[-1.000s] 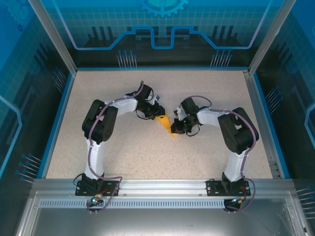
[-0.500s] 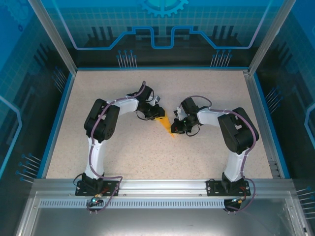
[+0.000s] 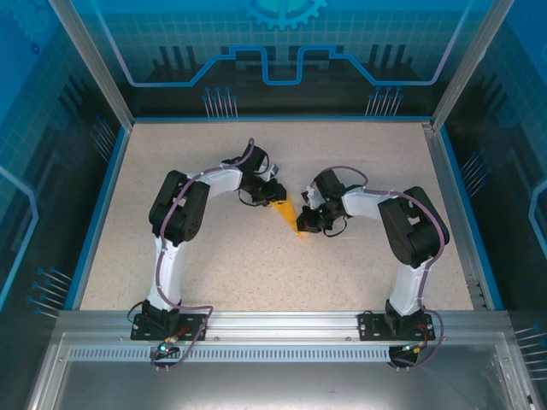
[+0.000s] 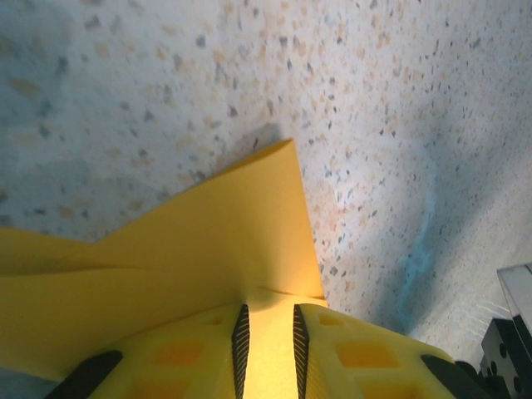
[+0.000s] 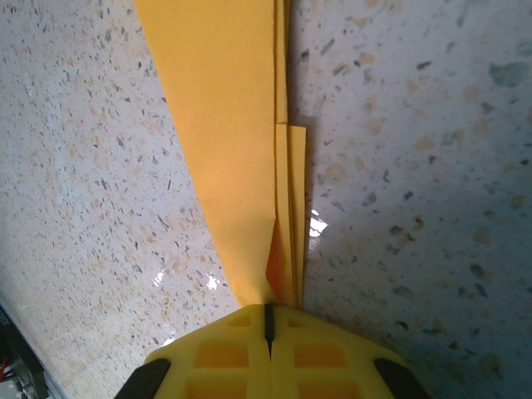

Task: Fold a paper plane with a square sheet of paper (pick it up from the middle)
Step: Fold the wing for the fifth time at the center of the table.

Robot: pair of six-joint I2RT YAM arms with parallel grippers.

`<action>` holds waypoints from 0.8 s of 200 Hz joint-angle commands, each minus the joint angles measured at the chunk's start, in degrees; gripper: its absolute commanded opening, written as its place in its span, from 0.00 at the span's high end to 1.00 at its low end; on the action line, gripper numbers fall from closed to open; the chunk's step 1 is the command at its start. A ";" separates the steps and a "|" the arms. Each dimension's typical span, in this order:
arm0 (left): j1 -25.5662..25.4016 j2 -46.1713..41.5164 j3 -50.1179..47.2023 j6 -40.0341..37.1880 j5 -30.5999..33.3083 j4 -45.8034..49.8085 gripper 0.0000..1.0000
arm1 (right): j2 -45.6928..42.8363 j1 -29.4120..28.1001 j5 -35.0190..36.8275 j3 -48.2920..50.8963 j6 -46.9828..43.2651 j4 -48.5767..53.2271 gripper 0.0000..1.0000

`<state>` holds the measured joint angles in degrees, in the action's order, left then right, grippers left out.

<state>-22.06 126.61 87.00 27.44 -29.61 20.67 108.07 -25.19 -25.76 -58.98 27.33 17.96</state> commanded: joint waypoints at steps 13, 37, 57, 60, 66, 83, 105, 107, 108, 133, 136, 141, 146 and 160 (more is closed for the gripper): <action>0.84 2.82 1.51 1.77 6.34 2.14 0.76 | -0.42 -0.74 5.26 0.78 -0.04 6.69 0.98; -0.03 2.74 0.63 2.79 7.11 2.51 0.76 | -4.06 -1.58 4.96 -2.01 1.29 3.96 0.97; -0.82 3.29 1.21 3.55 7.93 3.49 0.77 | -5.19 -2.76 5.27 -4.41 2.01 2.08 0.96; -0.91 3.38 1.31 3.65 8.04 3.67 0.77 | -5.17 -3.02 5.30 -4.73 2.14 1.90 0.96; -1.10 3.54 1.56 3.74 8.22 3.88 0.77 | -5.00 -3.57 5.31 -5.51 2.28 1.57 0.96; -1.52 3.65 1.94 4.24 8.58 4.55 0.77 | -3.45 -5.35 6.28 -7.55 2.35 1.82 0.96; -1.84 3.61 1.81 4.56 8.78 4.91 0.77 | -1.53 -5.93 7.21 -8.89 3.39 0.79 0.96; -1.84 3.59 1.78 4.55 8.78 4.91 0.77 | -1.24 -5.88 7.23 -8.94 3.53 0.60 0.96; -1.84 3.58 1.77 4.60 8.78 4.91 0.77 | -1.13 -5.86 7.36 -9.04 3.57 0.50 0.96; -1.84 3.44 1.86 4.90 8.34 5.25 0.77 | 1.49 -5.84 9.90 -10.60 4.94 -0.49 0.96; -1.84 3.40 1.93 4.90 8.34 5.33 0.77 | 1.80 -5.74 10.10 -10.70 5.16 -0.62 0.96; -1.84 3.23 1.94 4.97 8.25 5.45 0.77 | 2.28 -5.67 10.24 -10.86 5.39 -0.93 0.96; -1.84 3.09 1.94 4.92 8.10 5.44 0.77 | 2.75 -5.51 10.26 -11.04 5.63 -1.17 0.96; -1.84 2.92 1.88 4.90 8.07 5.49 0.77 | 4.09 -5.23 9.72 -11.50 5.72 -1.64 0.96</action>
<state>-23.53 126.82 88.75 31.59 -25.08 23.22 109.25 -30.94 -17.23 -68.93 31.55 17.23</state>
